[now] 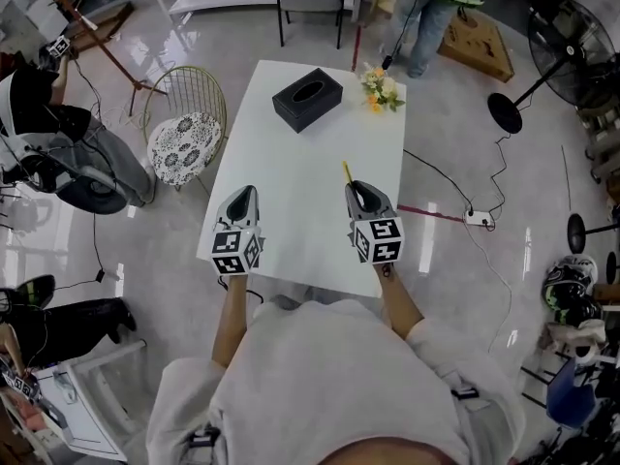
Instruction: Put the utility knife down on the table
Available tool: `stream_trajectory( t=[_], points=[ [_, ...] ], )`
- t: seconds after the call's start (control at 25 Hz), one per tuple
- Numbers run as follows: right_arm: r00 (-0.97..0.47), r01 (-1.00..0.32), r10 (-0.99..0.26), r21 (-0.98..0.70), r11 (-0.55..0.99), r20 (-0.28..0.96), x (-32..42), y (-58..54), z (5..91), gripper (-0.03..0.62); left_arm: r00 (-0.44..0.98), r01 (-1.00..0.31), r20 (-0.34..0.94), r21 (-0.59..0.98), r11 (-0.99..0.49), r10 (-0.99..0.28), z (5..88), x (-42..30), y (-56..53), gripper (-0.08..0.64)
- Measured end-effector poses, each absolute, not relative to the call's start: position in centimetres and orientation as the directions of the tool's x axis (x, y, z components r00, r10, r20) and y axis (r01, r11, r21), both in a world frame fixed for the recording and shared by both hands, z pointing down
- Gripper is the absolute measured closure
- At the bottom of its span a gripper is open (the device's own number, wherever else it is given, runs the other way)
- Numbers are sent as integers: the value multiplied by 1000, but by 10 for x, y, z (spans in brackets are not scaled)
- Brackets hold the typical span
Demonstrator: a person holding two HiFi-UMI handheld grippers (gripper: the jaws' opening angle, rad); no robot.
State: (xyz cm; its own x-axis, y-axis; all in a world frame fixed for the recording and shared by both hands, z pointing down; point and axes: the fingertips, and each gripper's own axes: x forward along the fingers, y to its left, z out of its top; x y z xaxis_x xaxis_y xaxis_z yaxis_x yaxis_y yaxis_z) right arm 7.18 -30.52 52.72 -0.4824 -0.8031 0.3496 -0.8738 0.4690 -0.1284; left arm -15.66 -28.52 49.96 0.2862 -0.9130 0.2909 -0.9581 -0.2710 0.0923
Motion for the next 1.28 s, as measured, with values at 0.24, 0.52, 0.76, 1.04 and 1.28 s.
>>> stream_trajectory(
  t=[0.24,0.52,0.76,1.04,1.28],
  points=[
    [-505,-861,-783,-145,488,364,64,-320,535,512,271,-962,312,86,-257,-911,507,-161,-298,540],
    [-499,-863,-764,-149,483,409,55,-325,552,512,271,-963,353,102,-251,-896,528,-173,-306,540],
    [-469,-879,-753,-159,450,462,51,-323,571,512,292,-956,395,119,-267,-871,547,-183,-313,540],
    [-438,-895,-732,-178,409,522,48,-312,599,512,317,-948,442,156,-277,-839,576,-188,-313,540],
    [-426,-900,-701,-187,394,573,44,-298,624,512,328,-945,478,183,-273,-815,600,-193,-308,540]
  ],
)
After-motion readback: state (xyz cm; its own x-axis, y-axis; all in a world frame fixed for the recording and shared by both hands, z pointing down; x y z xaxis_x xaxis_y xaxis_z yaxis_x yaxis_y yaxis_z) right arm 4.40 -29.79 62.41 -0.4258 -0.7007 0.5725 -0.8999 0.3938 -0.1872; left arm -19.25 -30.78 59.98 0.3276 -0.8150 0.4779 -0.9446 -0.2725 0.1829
